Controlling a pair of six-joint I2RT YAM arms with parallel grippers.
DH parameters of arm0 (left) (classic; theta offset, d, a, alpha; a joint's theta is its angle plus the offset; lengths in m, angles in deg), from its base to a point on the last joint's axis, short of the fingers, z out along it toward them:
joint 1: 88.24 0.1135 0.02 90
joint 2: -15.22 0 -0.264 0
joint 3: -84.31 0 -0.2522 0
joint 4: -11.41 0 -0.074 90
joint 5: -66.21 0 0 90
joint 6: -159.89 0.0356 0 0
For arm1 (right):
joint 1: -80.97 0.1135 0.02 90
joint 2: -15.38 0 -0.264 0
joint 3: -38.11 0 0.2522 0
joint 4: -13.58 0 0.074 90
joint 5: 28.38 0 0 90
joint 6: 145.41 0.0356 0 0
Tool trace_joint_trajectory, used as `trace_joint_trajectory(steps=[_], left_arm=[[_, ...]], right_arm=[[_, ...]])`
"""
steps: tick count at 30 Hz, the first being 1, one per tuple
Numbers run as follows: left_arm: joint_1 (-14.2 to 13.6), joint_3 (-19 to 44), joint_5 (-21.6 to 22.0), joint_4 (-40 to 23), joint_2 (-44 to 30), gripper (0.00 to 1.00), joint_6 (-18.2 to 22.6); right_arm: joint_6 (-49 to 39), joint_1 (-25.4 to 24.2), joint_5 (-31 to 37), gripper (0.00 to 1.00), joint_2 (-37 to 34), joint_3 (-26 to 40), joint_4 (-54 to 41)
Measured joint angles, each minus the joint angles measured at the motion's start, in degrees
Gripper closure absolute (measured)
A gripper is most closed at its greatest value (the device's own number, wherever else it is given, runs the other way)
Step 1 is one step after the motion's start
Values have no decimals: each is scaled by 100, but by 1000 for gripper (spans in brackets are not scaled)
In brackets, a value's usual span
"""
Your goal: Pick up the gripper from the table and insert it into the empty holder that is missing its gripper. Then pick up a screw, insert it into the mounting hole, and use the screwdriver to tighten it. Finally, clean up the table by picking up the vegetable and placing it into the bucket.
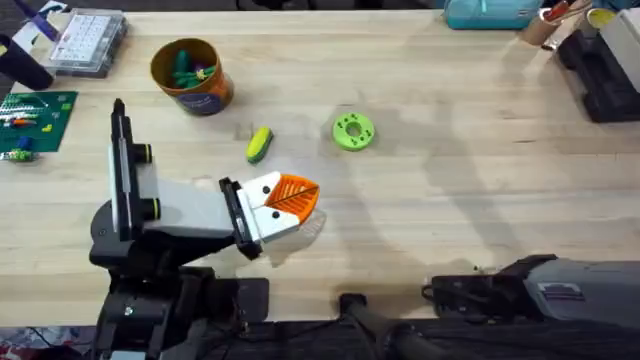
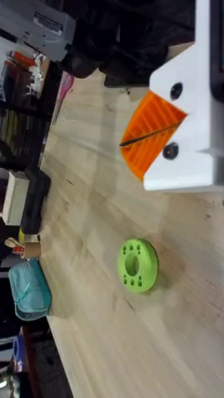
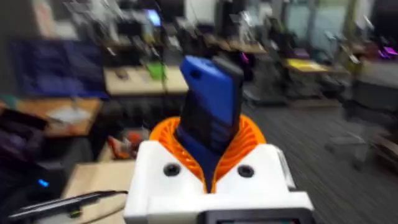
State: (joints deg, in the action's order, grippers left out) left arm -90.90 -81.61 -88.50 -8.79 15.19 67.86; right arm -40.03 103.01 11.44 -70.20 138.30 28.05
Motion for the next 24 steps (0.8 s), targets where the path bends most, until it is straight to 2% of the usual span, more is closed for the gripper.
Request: trace_joint_trajectory(steps=[4, 6, 10, 11, 15, 24], left_arm=[[0, 0, -2, 0, 0, 996, 0], [0, 0, -2, 0, 0, 996, 0], [0, 0, 0, 0, -2, 996, 2], [0, 0, 0, 0, 0, 996, 2], [0, 0, -2, 0, 0, 996, 2], [0, 0, 0, 0, -2, 996, 2]], right_arm=[[711, 30, -425, 974, -7, -692, 1367], [966, 55, -686, 974, -11, -894, 1766], [1281, 260, -1057, 974, -11, -1020, 1910], [1405, 490, -1266, 974, -11, -1022, 1997], [1488, 756, -1548, 974, -11, -1024, 2414], [1512, 1161, -1755, 974, -11, -1026, 2603]])
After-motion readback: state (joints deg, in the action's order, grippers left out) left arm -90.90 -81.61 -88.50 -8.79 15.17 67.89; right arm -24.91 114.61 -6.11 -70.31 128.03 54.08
